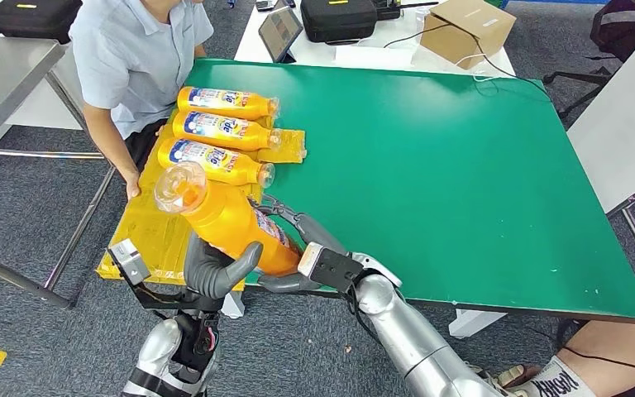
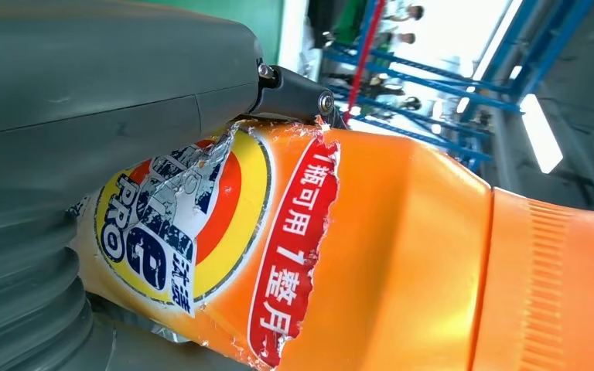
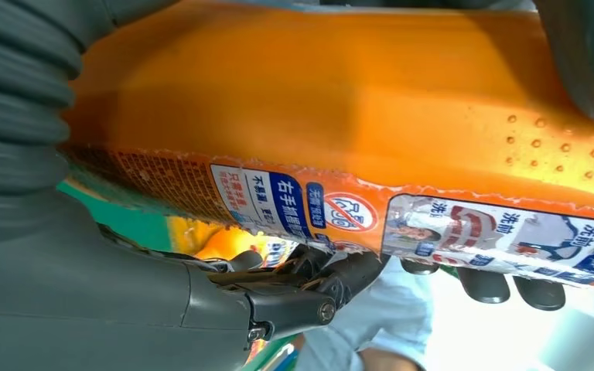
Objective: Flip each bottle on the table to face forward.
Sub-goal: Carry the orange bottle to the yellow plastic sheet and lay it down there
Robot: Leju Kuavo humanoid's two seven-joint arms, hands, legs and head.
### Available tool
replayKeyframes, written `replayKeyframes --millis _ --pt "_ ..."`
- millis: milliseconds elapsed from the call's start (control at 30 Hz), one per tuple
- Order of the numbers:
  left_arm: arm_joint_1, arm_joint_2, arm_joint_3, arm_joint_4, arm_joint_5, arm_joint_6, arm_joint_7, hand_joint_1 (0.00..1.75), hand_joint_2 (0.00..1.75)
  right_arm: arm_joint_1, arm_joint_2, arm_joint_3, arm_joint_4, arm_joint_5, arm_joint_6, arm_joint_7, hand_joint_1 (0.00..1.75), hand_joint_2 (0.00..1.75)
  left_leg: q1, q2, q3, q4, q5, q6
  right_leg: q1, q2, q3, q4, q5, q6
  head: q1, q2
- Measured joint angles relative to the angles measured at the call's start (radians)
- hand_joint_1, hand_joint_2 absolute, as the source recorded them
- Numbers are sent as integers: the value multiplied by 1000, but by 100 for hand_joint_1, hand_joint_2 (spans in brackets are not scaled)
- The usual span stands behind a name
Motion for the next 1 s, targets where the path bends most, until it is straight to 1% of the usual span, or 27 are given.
replayKeyframes --millis 100,167,300,367,433,467,533,600,667,733,800,867,1000 --pt "-14 3 8 18 27 7 43 175 175 10 1 -4 -3 -3 -21 9 0 0 0 0 0 0 0 0 0 0 0 0 0 0 0 0" --pt "-29 8 14 36 25 30 65 175 175 18 1 -7 -11 3 -36 16 0 0 0 0 0 0 0 0 0 0 0 0 0 0 0 0" --pt "-86 25 31 90 -68 138 95 175 175 36 3 -11 -26 51 -89 30 0 0 0 -1 0 0 0 0 0 0 0 0 0 0 0 0" --pt "-123 39 37 123 -161 208 98 173 175 44 4 -14 -35 75 -117 30 0 0 0 -1 0 0 0 0 0 0 0 1 0 0 1 0" --pt "-167 60 53 166 -290 286 103 171 175 51 4 -18 -53 94 -137 18 0 0 0 1 0 0 1 -1 0 0 -1 1 1 -1 0 0" --pt "-196 74 62 195 -378 322 110 169 175 55 4 -19 -64 104 -143 8 0 0 0 1 0 0 1 -1 0 1 -1 1 1 -1 0 0" --pt "-262 105 81 263 -561 359 130 169 175 64 4 -20 -83 122 -152 -6 0 0 1 0 -1 0 2 -2 1 0 -2 1 2 -3 0 0" --pt "-323 126 99 326 -688 362 141 164 175 71 5 -23 -95 134 -157 -14 0 0 1 -2 -2 0 3 -2 1 -1 -3 2 2 -3 0 0" --pt "-362 136 115 372 -734 357 142 160 175 74 5 -24 -103 138 -158 -17 0 0 1 -1 -2 0 4 -3 1 -1 -3 3 2 -3 0 0" --pt "-390 142 123 409 -774 358 150 161 175 77 5 -27 -109 140 -158 -18 0 0 1 0 -2 0 4 -3 1 0 -3 3 2 -3 0 0" --pt "-422 150 122 448 -862 359 169 157 175 83 5 -31 -113 141 -158 -20 0 0 1 0 -2 0 4 -3 0 0 -3 2 2 -3 0 0" --pt "-467 163 108 501 -985 343 194 152 175 89 5 -34 -117 141 -153 -25 0 0 1 -1 -2 0 4 -3 0 -1 -4 2 2 -3 0 0" --pt "-573 186 45 656 -1205 282 232 164 175 109 4 -42 -138 133 -140 -41 0 0 1 0 -2 0 4 -3 0 -1 -3 2 2 -3 0 0"
